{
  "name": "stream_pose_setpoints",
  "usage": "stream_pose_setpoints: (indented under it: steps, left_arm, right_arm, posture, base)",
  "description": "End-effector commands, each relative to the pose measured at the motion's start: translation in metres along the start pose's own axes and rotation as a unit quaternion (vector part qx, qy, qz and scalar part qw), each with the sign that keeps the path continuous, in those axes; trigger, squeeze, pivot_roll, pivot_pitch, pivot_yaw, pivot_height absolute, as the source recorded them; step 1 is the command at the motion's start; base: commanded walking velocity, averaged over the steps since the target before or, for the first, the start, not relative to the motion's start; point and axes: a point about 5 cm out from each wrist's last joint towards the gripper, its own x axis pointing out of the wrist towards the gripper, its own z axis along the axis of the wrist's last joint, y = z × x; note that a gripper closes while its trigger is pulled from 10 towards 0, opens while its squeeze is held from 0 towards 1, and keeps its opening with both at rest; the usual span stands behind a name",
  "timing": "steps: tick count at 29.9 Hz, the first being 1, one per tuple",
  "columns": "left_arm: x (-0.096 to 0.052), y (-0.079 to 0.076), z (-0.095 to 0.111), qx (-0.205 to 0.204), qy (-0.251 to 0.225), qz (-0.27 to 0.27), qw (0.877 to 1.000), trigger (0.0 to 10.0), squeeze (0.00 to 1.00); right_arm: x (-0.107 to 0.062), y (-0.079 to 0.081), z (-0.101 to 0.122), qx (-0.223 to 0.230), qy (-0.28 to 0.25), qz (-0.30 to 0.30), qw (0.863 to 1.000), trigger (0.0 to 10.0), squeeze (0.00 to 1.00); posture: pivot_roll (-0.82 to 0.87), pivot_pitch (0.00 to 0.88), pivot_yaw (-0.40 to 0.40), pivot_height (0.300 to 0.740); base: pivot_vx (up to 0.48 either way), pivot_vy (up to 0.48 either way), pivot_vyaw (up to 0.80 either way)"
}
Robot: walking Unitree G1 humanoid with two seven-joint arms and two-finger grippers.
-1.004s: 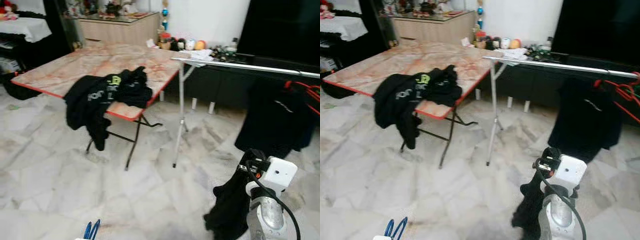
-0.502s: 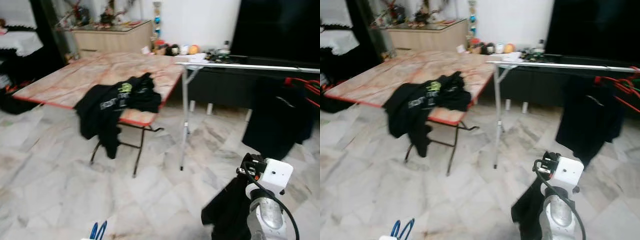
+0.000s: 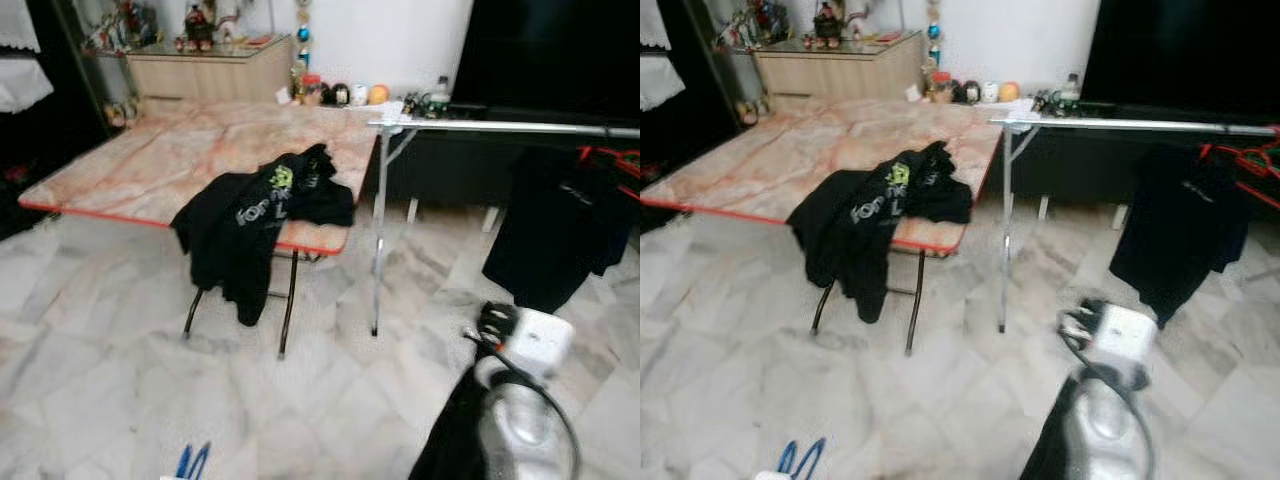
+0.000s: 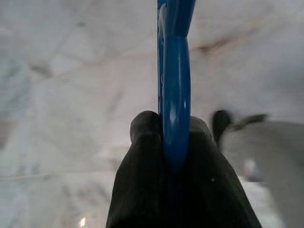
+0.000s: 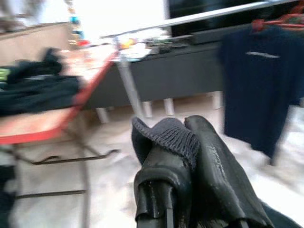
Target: Hang hanger
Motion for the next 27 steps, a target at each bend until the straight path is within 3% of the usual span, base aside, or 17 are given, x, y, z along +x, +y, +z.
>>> stream_pose_setpoints:
  steps: [1, 7, 16, 19, 27]
  left_arm:
    - [0.0001, -0.003, -0.0003, -0.001, 0.002, -0.003, 1.0, 10.0, 0.0]
    - [-0.0002, -0.0031, -0.0017, -0.002, 0.005, -0.004, 1.0, 10.0, 0.0]
    - [0.0, -0.0033, -0.0014, -0.008, 0.005, -0.002, 1.0, 10.0, 0.0]
    - [0.0003, -0.0012, -0.0006, -0.026, 0.005, 0.006, 1.0, 10.0, 0.0]
    - [0.0008, -0.0025, 0.0003, -0.06, 0.007, -0.001, 0.998, 10.0, 0.0]
  right_arm:
    - [0.003, -0.0054, 0.0074, -0.012, -0.02, -0.006, 1.0, 10.0, 0.0]
    - [0.0033, -0.0087, 0.0085, -0.042, -0.03, -0.008, 0.999, 10.0, 0.0]
    - [0.0065, -0.0019, 0.0105, -0.044, -0.039, -0.001, 0.998, 10.0, 0.0]
    - [0.0077, -0.002, 0.0116, -0.047, -0.043, -0.001, 0.998, 10.0, 0.0]
    - [0.01, -0.0006, 0.0136, -0.054, -0.052, -0.001, 0.997, 10.0, 0.0]
  posture:
    - [0.03, 0.0, 0.05, 0.74]
    - [0.03, 0.0, 0.054, 0.74]
    - [0.03, 0.0, 0.053, 0.74]
    - [0.03, 0.0, 0.053, 0.74]
    - [0.03, 0.0, 0.056, 0.74]
  base:
    - [0.0, 0.48, 0.0]
    - [0.0, 0.477, 0.0]
    - [0.0, 0.476, 0.0]
    - [0.0, 0.446, 0.0]
    - [0.0, 0.037, 0.0]
